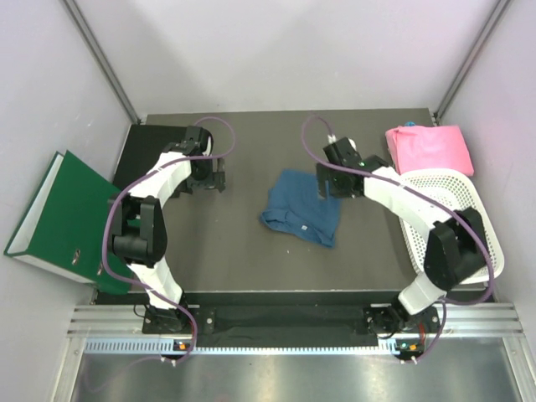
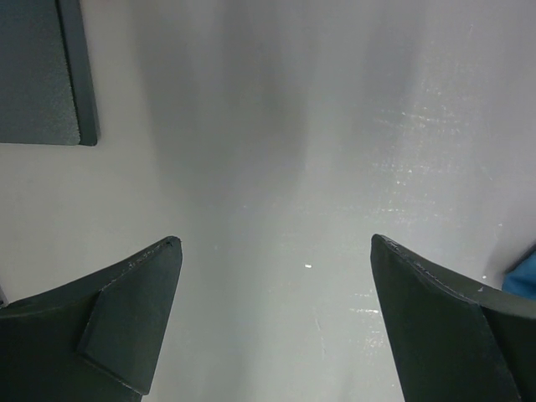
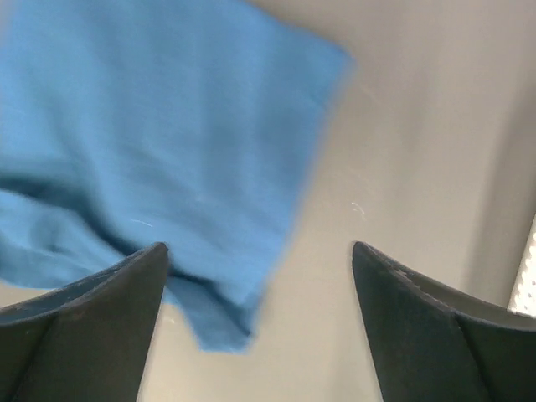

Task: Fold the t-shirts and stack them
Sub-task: Move the tshirt to the center of the board, then flatten out the tshirt

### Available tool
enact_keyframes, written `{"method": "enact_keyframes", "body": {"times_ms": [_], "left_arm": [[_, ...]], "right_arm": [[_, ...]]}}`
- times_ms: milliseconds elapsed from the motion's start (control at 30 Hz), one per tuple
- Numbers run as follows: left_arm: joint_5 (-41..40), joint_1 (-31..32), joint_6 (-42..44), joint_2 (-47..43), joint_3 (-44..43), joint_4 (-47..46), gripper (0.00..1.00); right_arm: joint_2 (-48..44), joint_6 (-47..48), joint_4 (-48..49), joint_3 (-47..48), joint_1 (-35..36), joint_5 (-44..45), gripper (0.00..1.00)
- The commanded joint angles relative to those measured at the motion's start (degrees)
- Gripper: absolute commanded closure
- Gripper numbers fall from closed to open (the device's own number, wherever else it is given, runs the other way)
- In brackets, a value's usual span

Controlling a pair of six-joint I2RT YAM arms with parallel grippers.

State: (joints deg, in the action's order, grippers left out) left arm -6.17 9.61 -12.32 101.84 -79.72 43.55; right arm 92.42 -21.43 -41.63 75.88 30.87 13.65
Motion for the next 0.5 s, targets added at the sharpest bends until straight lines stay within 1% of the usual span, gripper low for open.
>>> {"method": "enact_keyframes", "body": {"times_ms": [0,33,67,233,467], "left_arm": [[1.4,0.3,-0.6,-1.2,-1.8,-0.8,0.01],[1.7,0.3,-0.5,-1.1,-1.8,-0.8,0.01],[2.0,0.3,-0.3,-0.9,-1.8,-0.9,0.01],[2.6,0.3,0.1,-0.5,-2.0,-0.7,0.01],[3.5,0.5,0.0,-0.4,-2.5,-0.7,0.01]], "right_arm": [[-5.7,-5.3,0.1,-12.0,-5.0,4.5,0.70],[-6.4,-7.3,0.4,-13.9,-6.0,4.5,0.96],[-6.8,-7.9,0.7,-17.1,-8.0,4.2,1.00],[-6.2,-10.6,0.2,-22.9,-12.9,5.1,1.00],[-3.6,-11.8,-3.9,-23.8,-18.4,12.7,1.00]]}}
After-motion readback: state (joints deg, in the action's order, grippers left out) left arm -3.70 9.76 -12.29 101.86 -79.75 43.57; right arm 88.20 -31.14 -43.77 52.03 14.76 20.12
